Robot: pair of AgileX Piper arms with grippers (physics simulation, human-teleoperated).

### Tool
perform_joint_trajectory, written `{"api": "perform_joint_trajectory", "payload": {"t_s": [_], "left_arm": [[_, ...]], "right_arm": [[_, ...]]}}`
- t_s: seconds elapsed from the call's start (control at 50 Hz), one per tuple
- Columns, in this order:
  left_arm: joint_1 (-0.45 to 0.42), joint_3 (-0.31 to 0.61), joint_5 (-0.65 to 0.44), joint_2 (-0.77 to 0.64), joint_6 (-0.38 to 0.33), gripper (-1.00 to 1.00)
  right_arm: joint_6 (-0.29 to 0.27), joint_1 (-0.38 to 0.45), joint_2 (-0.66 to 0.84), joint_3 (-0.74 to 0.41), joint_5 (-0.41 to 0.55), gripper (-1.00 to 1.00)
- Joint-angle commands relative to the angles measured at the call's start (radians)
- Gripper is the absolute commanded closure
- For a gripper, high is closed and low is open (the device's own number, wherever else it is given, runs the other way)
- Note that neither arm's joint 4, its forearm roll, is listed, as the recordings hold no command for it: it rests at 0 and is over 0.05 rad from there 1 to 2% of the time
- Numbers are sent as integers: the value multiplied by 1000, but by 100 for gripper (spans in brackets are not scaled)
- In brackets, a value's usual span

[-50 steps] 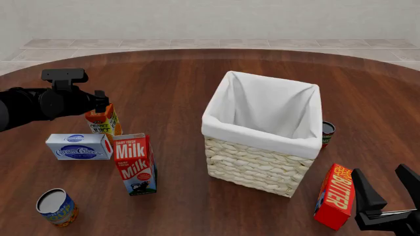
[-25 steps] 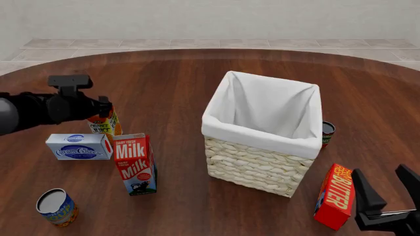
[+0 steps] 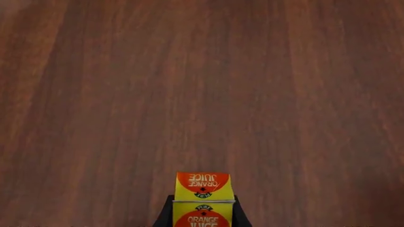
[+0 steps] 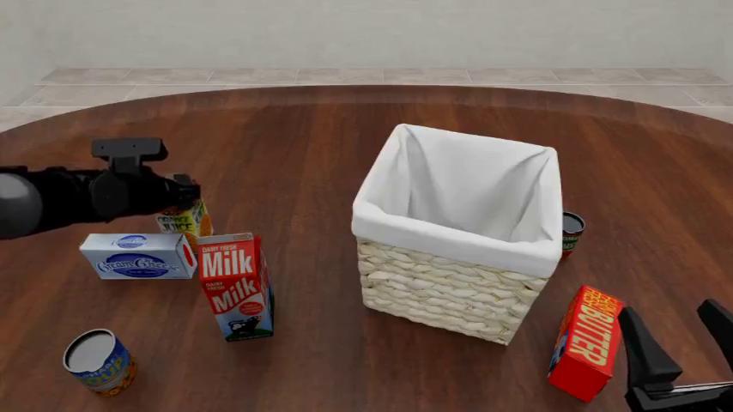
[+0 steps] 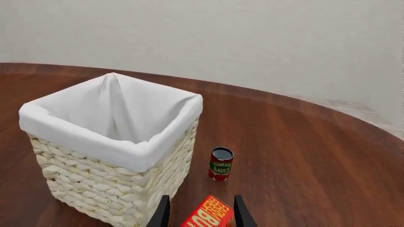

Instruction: Pick up the orange juice, and put it in the basket.

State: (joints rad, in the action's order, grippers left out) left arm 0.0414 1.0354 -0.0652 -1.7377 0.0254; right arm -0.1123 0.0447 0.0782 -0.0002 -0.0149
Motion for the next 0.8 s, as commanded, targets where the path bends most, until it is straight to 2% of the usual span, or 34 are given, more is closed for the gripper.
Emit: {"api": "perform_joint_trajectory", "payload": {"t_s": [0.02, 0.28, 0.52, 0.8], "left_arm": [[6, -9, 5, 13, -29, 100], [12, -8, 6, 21, -26, 100], [15, 76, -47, 71, -26, 100], [29, 145, -57, 134, 4, 100]], "right_arm": [[-2, 1, 4, 0, -3, -100], [-2, 2, 48, 0, -47, -100], [-1, 7, 91, 0, -93, -100], [-2, 8, 34, 0, -38, -100]]}}
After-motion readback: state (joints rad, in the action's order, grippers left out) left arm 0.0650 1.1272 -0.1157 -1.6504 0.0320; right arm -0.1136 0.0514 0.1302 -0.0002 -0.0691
